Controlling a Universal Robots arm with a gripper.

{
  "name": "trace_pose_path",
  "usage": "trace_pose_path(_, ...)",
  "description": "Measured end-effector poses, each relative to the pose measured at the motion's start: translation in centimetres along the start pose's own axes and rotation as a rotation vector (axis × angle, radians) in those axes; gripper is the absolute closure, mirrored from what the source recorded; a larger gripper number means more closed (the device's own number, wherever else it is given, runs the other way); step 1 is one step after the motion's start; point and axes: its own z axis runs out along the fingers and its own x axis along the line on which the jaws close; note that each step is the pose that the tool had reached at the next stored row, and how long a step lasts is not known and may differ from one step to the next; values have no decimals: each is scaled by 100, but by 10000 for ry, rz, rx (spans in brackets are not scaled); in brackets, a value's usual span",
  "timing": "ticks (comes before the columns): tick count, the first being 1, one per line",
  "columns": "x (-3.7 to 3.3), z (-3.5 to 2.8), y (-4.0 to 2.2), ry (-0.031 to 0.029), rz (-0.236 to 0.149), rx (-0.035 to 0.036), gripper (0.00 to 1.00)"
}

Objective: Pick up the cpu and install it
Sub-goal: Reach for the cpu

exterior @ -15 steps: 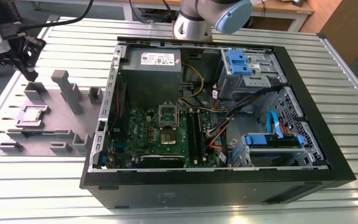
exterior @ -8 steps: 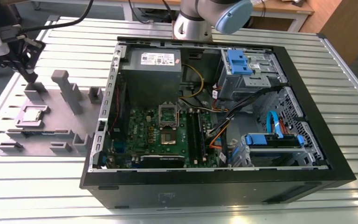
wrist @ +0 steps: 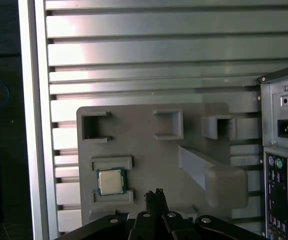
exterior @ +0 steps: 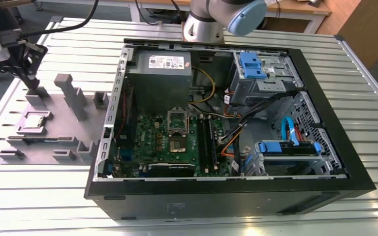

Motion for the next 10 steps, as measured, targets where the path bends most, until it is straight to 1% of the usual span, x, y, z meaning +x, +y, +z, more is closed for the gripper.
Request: trace_pose_path(10, 6, 34, -31, 0, 0, 0, 89)
